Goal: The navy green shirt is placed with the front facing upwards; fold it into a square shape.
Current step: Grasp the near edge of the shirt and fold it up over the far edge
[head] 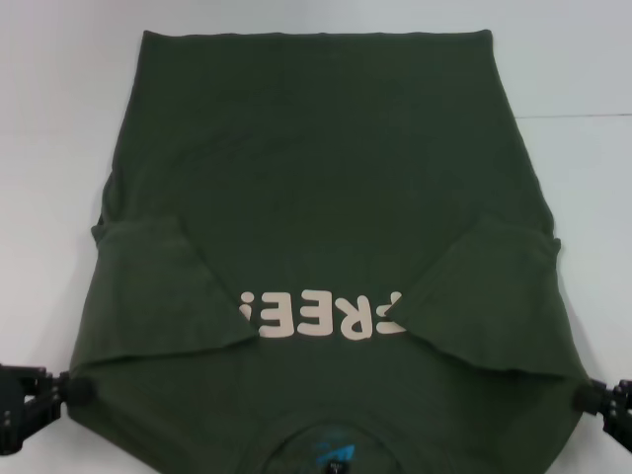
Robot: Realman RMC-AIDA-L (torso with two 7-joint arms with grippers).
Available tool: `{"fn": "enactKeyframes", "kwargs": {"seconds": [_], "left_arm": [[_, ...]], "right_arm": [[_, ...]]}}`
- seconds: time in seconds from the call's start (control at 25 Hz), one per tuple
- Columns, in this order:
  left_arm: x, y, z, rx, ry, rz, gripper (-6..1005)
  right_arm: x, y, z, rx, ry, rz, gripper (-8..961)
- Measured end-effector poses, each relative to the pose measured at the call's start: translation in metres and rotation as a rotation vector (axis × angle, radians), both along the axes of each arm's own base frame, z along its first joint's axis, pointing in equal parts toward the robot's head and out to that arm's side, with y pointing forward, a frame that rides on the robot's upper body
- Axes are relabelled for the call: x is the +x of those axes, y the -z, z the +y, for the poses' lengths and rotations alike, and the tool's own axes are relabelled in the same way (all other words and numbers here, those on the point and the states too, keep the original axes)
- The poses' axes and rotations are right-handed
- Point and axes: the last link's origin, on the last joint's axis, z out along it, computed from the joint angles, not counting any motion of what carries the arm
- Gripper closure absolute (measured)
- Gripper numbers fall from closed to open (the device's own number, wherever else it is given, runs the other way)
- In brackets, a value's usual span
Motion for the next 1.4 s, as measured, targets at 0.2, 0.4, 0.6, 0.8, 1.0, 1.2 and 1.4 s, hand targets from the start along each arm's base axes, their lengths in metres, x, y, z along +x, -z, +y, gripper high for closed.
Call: {"fn": "enactKeyframes", "kwargs": {"seconds": [0.2, 0.4, 0.6, 0.8, 1.0, 1.2, 1.4], "left_arm": [[-0.001, -0.004, -0.015, -0.014, 0.035, 0.000, 948], [-0.003, -0.006, -0.026, -0.028, 0.035, 0.000, 948], [-0.001, -0.005, -0.028, -0.022, 0.042, -0.028, 949], [-0.002, -0.003, -0.025, 0.039, 0.018, -0.069, 949], [-0.001, -0.001, -0.024, 0.095, -0.001, -0.125, 949], [0.002, -0.001, -0.021, 0.171, -0.001, -0.190, 949], [0.003, 0.000, -0.021, 0.192, -0.007, -0.210, 949]], "right_arm": [[0.001, 0.007, -0.021, 0.016, -0.039, 0.014, 915], [0.004, 0.010, -0.039, 0.034, -0.031, 0.044, 915], [0.008, 0.007, -0.047, 0.076, -0.008, 0.045, 916], [0.010, 0.003, -0.045, 0.136, 0.021, 0.067, 914], [0.006, 0.000, -0.041, 0.204, 0.019, 0.109, 915], [-0.001, -0.002, -0.034, 0.257, -0.012, 0.150, 916], [-0.002, -0.009, -0.033, 0.329, -0.009, 0.177, 916]]}}
